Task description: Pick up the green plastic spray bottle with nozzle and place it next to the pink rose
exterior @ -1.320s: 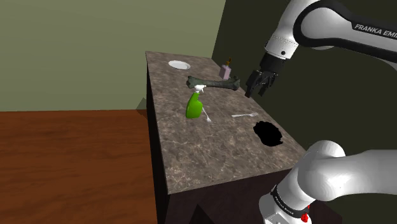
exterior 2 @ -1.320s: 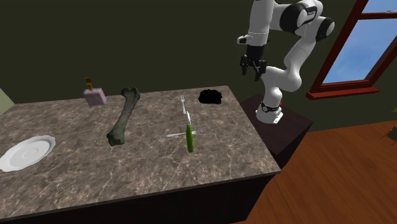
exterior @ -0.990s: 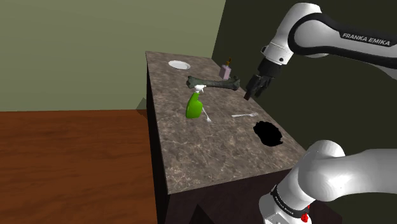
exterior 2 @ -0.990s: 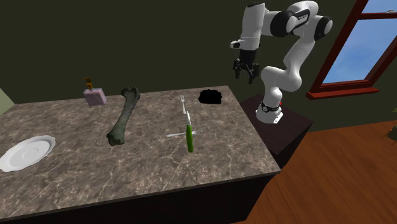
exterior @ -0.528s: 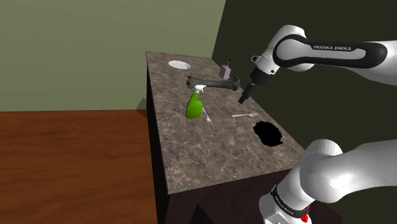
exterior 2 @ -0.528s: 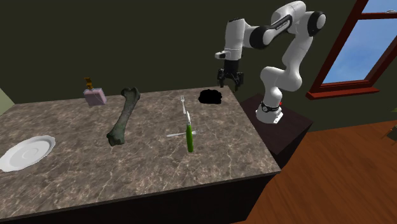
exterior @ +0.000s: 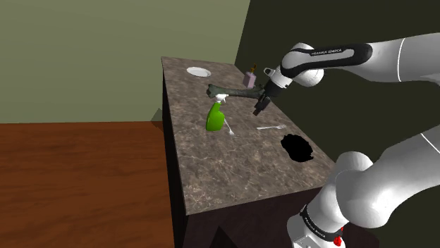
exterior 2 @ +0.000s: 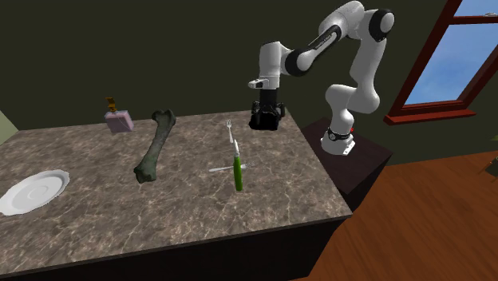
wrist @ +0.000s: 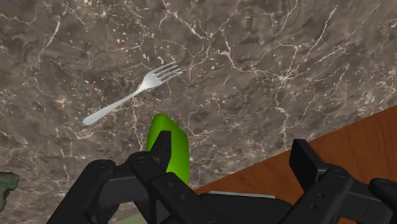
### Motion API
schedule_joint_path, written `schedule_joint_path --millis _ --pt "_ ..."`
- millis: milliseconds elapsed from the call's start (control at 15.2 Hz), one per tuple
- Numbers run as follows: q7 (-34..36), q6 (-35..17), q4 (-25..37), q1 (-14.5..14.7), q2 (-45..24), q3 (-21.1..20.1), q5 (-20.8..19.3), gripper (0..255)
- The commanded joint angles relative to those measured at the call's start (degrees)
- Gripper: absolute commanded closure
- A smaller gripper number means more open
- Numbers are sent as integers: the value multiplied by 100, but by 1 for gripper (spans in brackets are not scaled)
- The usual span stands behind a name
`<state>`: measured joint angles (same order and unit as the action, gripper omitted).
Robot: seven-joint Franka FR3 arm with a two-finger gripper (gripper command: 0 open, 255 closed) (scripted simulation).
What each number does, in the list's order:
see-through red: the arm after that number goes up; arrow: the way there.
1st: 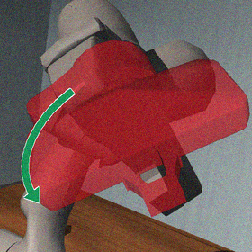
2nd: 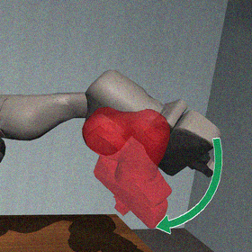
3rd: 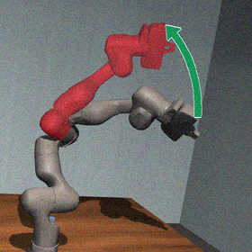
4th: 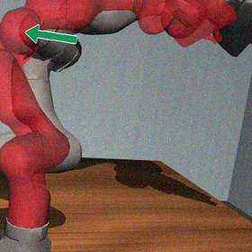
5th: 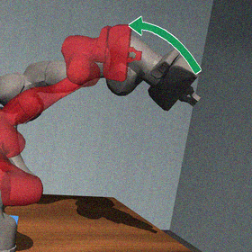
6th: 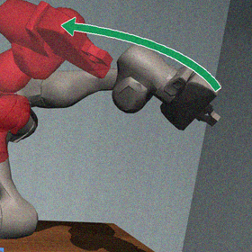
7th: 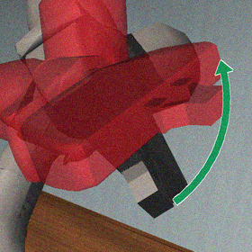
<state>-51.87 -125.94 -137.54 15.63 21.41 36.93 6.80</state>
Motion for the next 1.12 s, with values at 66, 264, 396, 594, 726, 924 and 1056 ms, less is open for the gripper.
schedule_joint_path --millis 66,264,396,594,726,924,1056 --pt "-1398 -222 429 562 -821 667 799 0" --pt "-2888 -113 1014 1007 -1841 1194 1965 0" --pt "-3856 149 1476 1020 -2599 1294 2808 0" --pt "-4991 623 2215 650 -3600 1049 3777 0" --pt "-5546 906 2724 329 -4146 781 4210 0" --pt "-6078 1213 3363 -34 -4729 453 4587 0" --pt "-6115 1127 3340 -28 -4805 395 4668 0"
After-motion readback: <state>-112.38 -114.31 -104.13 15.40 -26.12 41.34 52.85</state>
